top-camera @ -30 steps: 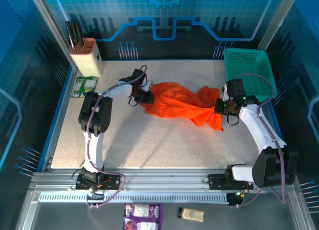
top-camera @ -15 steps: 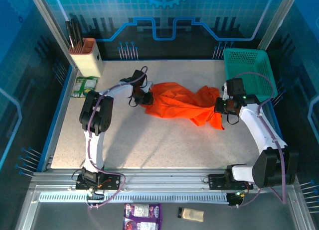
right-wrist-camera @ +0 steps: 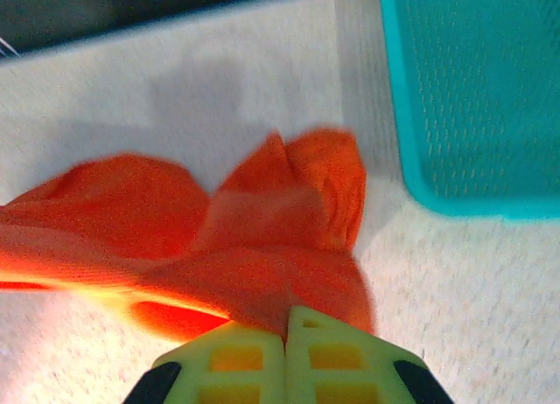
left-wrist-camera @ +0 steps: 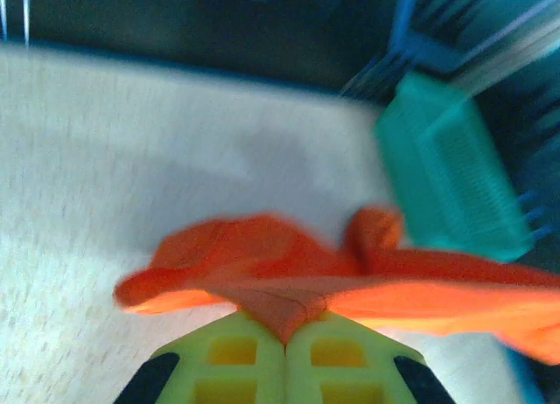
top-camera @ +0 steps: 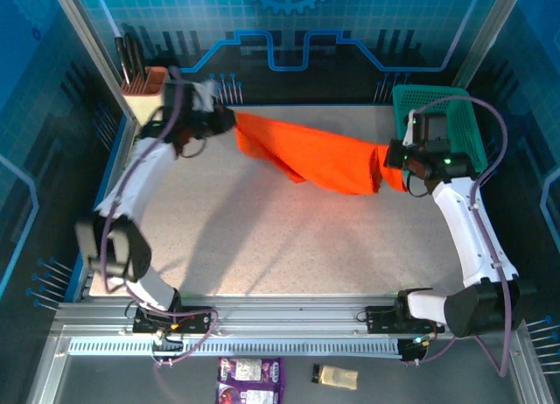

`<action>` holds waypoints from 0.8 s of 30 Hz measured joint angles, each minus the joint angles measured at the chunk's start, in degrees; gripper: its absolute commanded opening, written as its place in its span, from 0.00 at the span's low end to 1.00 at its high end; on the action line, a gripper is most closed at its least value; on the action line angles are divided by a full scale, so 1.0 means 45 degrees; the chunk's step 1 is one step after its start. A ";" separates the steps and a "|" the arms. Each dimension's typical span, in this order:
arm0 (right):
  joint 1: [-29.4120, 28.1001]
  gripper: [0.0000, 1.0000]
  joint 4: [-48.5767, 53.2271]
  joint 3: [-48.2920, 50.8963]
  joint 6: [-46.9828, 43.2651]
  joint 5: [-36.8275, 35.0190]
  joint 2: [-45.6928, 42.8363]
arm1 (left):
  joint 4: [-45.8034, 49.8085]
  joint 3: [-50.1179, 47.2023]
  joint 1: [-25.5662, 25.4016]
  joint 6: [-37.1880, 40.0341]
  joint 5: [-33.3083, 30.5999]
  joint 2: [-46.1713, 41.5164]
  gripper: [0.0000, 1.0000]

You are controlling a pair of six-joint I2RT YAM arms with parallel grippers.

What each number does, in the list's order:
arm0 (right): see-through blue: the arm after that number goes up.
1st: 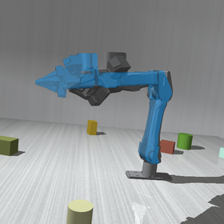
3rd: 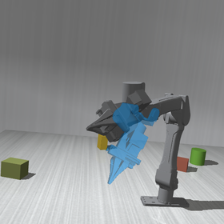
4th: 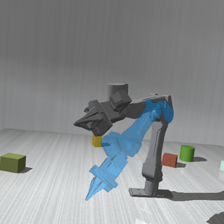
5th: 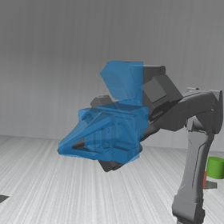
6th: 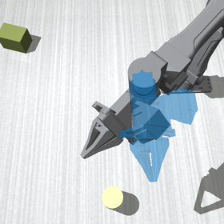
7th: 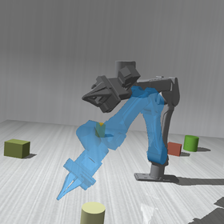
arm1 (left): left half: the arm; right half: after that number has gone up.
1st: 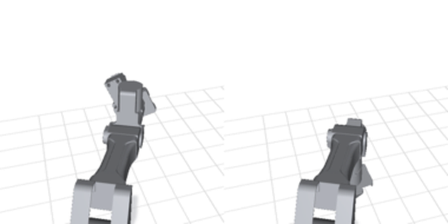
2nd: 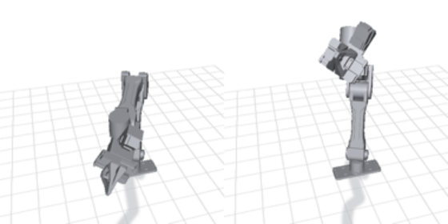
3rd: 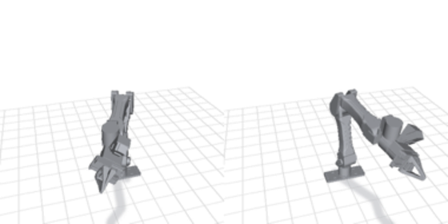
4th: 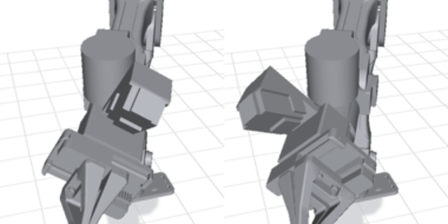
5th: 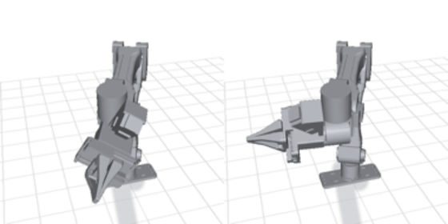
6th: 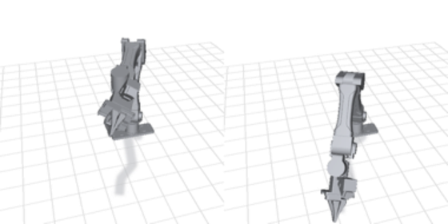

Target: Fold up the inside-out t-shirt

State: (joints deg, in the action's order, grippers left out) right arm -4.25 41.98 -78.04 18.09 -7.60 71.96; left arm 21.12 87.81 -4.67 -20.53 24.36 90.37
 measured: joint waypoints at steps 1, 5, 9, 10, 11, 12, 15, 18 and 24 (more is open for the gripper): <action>-0.0034 0.00 0.0063 -0.0865 -0.0175 -0.0136 0.0000 | -0.0306 0.0000 0.0311 -0.0296 0.0393 -0.0491 0.00; -0.0044 0.00 0.0107 -0.5221 -0.1073 -0.1039 0.0010 | -0.1311 -0.0141 0.0350 -0.1229 0.1724 -0.1005 0.00; -0.0146 0.00 -0.0160 -0.8242 -0.1957 -0.1185 -0.0510 | -0.2540 -0.1064 -0.0175 -0.2288 0.3283 -0.0656 0.00; -0.0155 0.00 -0.0141 -0.8281 -0.2045 -0.1107 -0.0763 | -0.2735 -0.1137 -0.0306 -0.2521 0.3609 -0.0617 0.00; -0.0155 0.00 -0.0058 -0.8228 -0.2089 -0.1054 -0.1025 | -0.2875 -0.1132 -0.0374 -0.2773 0.3813 -0.0617 0.00; -0.0151 0.00 -0.0175 -0.7868 -0.2084 -0.1005 -0.1277 | -0.2895 -0.0967 -0.0369 -0.2982 0.3988 -0.0656 0.00; -0.0121 0.00 -0.0651 -0.6149 -0.1860 -0.0884 -0.1880 | -0.2137 0.0593 0.0015 -0.3225 0.3725 -0.0695 0.00; -0.0102 0.00 -0.0957 -0.4551 -0.1350 -0.0763 -0.1991 | -0.1001 0.3016 0.0534 -0.3007 0.2696 -0.1049 0.00; -0.0102 0.00 -0.0957 -0.3526 -0.1025 -0.0602 -0.1666 | -0.0753 0.3322 0.0578 -0.2701 0.2016 -0.3721 0.00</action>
State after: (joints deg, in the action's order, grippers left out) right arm -4.71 37.67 -93.91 13.47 -10.31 64.47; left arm 17.74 102.76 -2.07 -32.69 33.43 73.63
